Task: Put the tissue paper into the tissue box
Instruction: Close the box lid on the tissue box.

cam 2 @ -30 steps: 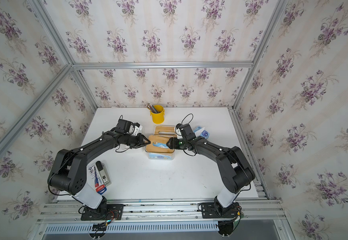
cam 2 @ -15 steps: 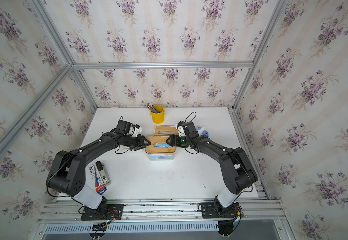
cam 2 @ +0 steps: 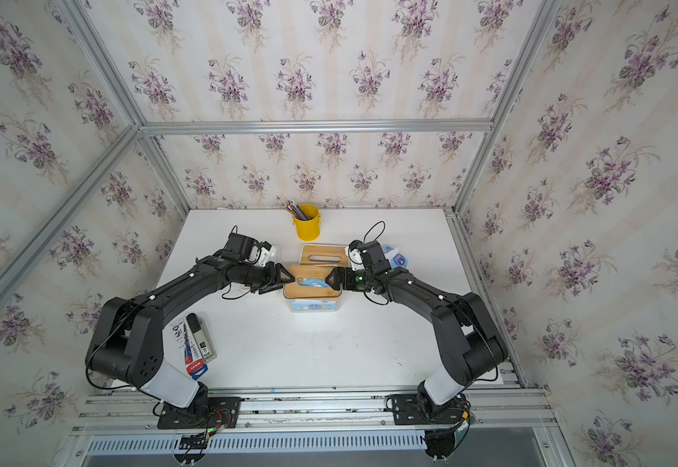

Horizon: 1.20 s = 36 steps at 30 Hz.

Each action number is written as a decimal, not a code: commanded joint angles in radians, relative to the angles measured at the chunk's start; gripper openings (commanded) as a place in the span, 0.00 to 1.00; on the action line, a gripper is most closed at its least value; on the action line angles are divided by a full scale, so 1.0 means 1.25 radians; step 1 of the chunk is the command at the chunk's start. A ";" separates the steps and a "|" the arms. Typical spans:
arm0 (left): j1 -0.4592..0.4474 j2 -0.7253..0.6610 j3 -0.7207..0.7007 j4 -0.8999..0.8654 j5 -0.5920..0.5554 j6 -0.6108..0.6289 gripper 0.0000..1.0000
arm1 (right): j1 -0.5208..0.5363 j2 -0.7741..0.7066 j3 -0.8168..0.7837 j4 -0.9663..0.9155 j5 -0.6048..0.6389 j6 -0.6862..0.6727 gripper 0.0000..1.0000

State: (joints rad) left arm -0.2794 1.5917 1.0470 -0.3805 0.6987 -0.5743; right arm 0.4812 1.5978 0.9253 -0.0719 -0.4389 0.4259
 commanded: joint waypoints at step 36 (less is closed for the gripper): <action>-0.035 -0.009 -0.034 0.035 -0.024 -0.011 0.59 | 0.030 -0.005 -0.002 0.048 -0.012 0.045 0.84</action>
State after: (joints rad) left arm -0.3210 1.5761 1.0046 -0.3401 0.6685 -0.6212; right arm 0.5121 1.5990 0.9157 -0.0284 -0.4374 0.4995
